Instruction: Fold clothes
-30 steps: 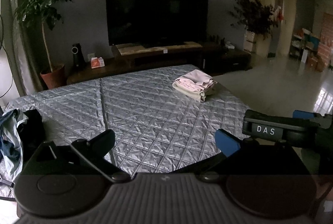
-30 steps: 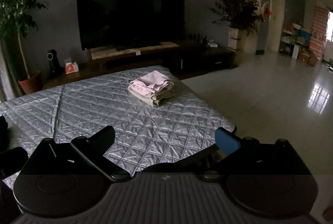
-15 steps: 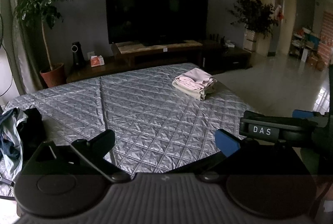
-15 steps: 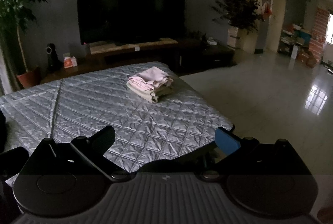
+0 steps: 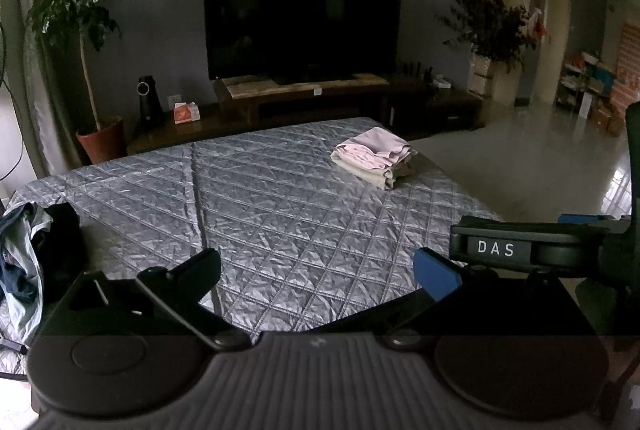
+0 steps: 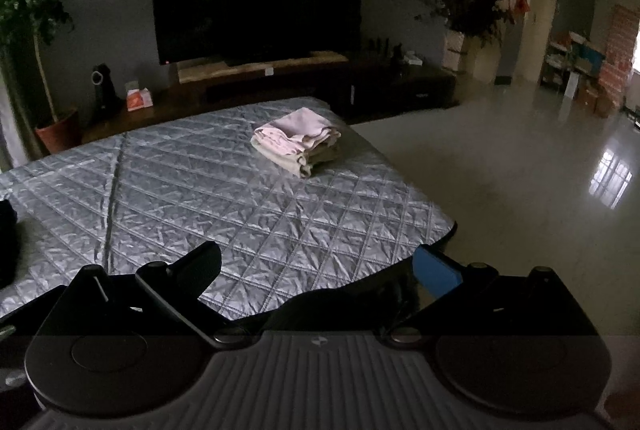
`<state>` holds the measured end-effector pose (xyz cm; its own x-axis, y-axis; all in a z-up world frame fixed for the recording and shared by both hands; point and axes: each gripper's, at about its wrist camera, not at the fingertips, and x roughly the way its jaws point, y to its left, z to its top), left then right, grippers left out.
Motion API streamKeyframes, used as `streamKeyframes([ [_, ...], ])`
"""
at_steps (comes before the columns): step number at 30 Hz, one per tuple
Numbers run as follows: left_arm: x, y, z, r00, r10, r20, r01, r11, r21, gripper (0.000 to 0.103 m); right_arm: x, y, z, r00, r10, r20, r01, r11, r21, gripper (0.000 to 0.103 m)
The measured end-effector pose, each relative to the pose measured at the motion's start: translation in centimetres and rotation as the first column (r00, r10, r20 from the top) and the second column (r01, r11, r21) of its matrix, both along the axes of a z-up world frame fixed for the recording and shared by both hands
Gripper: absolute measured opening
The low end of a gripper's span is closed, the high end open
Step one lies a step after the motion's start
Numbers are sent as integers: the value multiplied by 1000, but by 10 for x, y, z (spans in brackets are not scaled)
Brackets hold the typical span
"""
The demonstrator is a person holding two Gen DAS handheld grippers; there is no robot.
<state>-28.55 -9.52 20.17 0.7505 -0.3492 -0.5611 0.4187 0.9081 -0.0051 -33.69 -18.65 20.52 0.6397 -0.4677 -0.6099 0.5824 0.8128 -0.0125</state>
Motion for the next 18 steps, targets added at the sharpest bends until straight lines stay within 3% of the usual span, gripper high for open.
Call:
streamKeyframes([
  [6,0,0,1,1000,-2,-3,2,1000,4,102,2,-4,-1,1000,1,-28,1,999,45,103],
  [18,3,3,1,999,35,-14,-35,999,4,102,2,-5,0,999,3,-32,-1,999,51,103],
])
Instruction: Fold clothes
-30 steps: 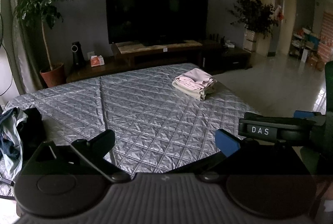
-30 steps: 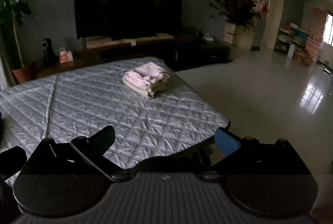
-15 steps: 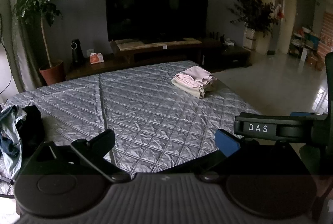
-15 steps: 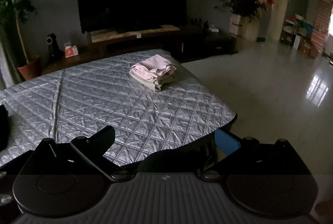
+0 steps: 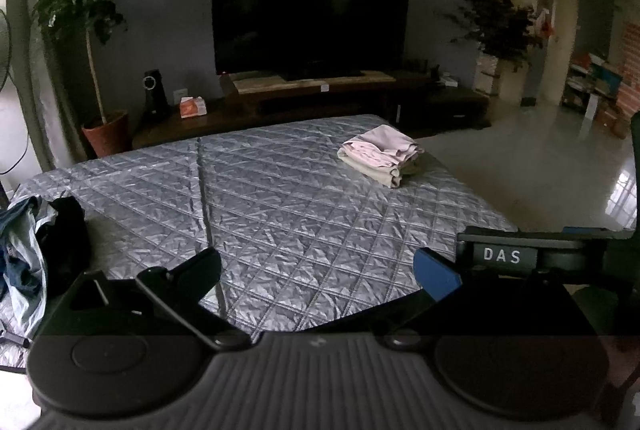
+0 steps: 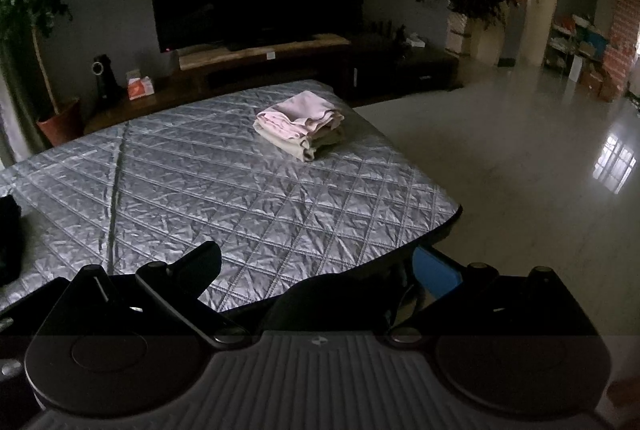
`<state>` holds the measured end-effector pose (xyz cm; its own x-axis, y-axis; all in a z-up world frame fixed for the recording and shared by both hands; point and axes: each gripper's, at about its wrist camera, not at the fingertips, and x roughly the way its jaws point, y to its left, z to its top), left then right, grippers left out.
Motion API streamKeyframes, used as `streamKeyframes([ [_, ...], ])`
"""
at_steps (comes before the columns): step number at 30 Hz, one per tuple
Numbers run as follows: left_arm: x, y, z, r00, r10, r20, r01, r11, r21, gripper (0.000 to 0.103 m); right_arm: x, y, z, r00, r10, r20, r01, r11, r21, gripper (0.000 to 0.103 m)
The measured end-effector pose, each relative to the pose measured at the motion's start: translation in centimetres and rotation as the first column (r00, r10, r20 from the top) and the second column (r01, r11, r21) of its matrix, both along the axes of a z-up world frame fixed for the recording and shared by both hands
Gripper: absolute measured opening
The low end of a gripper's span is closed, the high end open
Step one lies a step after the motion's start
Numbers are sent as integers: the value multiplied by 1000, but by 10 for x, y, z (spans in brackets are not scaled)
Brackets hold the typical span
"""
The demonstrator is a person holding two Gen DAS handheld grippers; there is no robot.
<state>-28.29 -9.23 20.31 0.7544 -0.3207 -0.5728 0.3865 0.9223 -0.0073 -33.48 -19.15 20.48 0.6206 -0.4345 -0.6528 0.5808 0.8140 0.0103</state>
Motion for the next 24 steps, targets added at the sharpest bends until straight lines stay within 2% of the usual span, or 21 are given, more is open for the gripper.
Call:
streamKeyframes([
  [7,2,2,1,1000,19,-8,-19,1000,4,102,-1,-1,1,1000,-8,9,8,1000,-9,103],
  [11,3,-1,-1,999,23,-23,-22,999,35,102,-1,3,1,1000,0,13,1,1000,-23,103],
  [24,4,-3,-1,999,5,-36,-3,999,53,102,2,1,-6,1000,2,-16,-2,1000,8,103],
])
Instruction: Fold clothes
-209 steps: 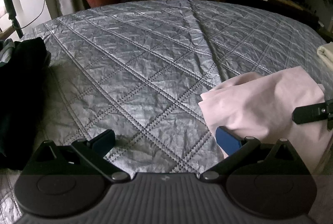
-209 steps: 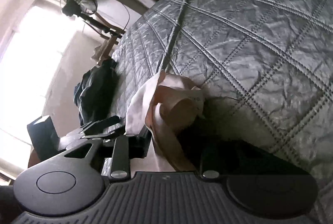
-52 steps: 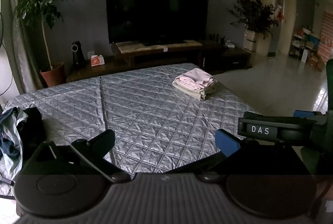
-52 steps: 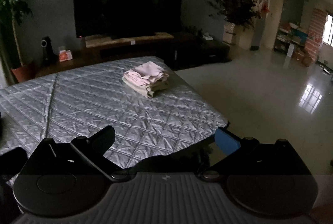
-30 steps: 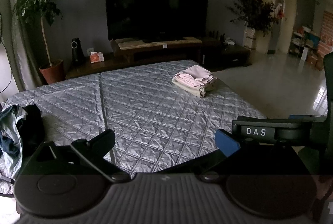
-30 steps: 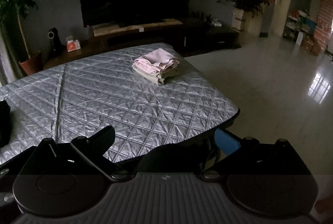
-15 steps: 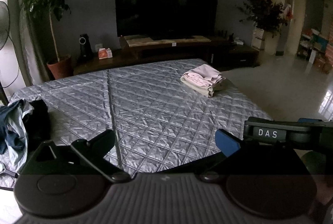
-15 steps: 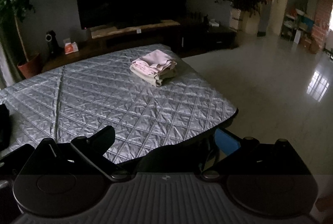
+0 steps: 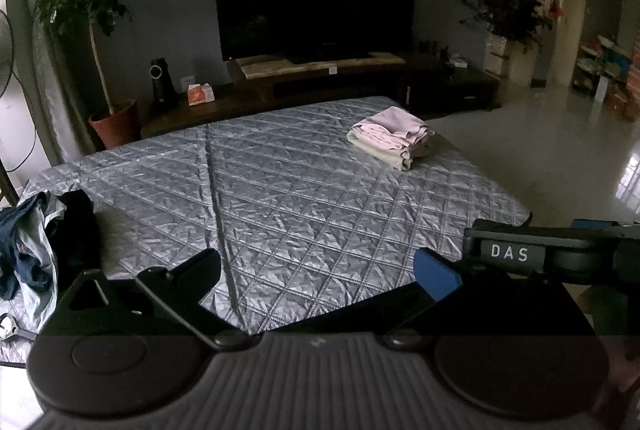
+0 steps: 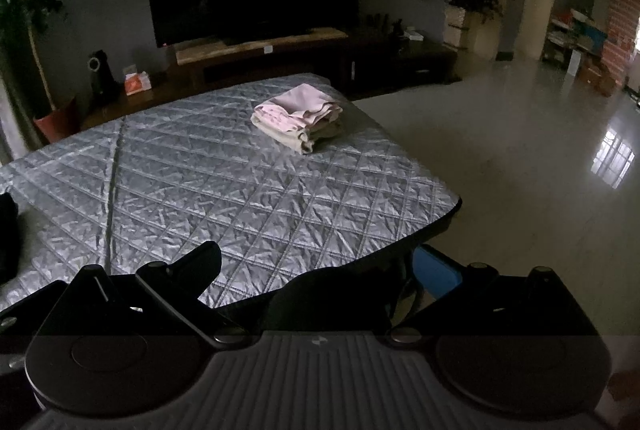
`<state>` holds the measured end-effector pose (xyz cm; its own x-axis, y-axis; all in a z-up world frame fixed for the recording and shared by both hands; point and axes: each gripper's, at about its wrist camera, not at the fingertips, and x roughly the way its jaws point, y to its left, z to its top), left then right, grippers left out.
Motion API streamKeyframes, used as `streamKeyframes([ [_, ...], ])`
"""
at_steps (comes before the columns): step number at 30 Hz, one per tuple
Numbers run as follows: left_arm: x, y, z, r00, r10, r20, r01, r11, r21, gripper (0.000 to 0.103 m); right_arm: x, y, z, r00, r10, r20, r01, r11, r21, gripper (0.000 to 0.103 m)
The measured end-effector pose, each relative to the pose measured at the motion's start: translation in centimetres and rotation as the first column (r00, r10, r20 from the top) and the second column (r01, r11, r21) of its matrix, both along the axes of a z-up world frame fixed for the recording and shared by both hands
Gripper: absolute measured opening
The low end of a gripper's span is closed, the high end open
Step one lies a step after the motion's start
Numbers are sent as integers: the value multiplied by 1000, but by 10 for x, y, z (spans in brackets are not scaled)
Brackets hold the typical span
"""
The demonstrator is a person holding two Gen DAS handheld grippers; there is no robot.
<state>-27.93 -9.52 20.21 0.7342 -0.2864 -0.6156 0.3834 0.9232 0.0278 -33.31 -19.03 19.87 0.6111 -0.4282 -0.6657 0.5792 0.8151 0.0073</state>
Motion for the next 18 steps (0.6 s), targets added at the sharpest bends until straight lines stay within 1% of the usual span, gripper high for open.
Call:
streamKeyframes([
  [13,4,4,-3,1000,12,-28,-13,1000,-22,102,2,3,-1,1000,20,-10,-20,1000,-4,103],
  [15,5,6,-4,999,21,-26,-22,999,-25,102,2,4,-1,1000,21,-11,-21,1000,-5,103],
  [18,3,10,-4,1000,29,-3,-30,998,-50,102,3,5,-2,1000,24,-14,-24,1000,-6,103],
])
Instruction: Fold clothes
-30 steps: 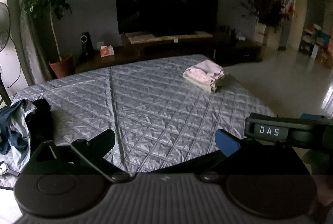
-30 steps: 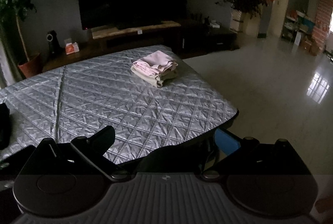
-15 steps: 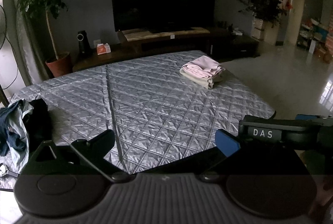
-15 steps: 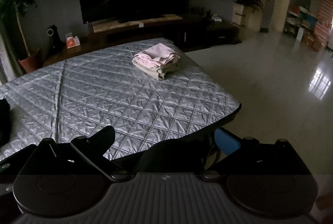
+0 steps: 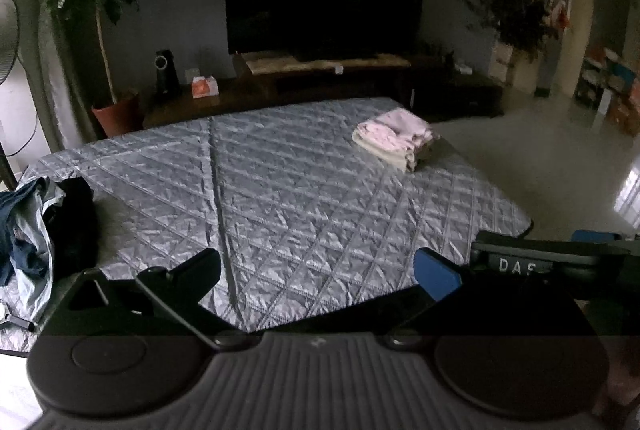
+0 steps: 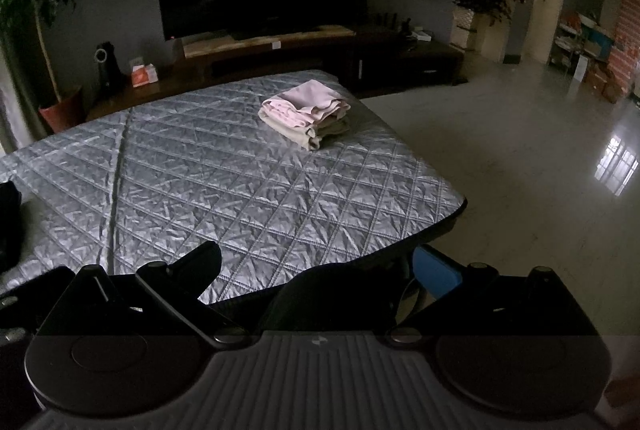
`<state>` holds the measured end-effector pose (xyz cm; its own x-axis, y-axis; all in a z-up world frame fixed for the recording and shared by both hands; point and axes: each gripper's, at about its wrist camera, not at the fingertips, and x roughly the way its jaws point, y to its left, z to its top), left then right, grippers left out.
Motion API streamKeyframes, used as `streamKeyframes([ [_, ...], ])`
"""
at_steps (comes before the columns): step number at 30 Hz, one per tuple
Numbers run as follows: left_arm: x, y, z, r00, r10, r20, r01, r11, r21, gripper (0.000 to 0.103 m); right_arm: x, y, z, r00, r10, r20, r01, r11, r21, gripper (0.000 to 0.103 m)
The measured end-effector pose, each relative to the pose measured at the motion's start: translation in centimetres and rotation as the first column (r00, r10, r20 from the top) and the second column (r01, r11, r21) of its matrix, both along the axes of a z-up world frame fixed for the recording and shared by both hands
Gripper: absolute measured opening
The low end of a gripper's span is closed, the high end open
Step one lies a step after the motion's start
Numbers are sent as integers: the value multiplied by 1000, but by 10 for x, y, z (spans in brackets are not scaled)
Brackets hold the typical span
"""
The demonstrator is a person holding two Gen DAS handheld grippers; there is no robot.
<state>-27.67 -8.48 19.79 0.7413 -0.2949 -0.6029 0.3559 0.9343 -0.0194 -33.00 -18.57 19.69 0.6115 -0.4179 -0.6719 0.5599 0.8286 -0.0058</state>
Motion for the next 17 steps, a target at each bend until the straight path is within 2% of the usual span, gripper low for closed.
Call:
streamKeyframes([
  [4,-2,4,1,1000,7,14,-6,1000,-28,102,0,1,-2,1000,2,-5,-2,1000,-1,103],
  [15,-5,5,1,999,8,48,-7,1000,-22,102,1,3,-4,1000,10,-16,-10,1000,-3,103],
  [17,-4,5,1,999,12,43,-11,1000,-23,98,2,3,-4,1000,12,-18,-12,1000,-4,103],
])
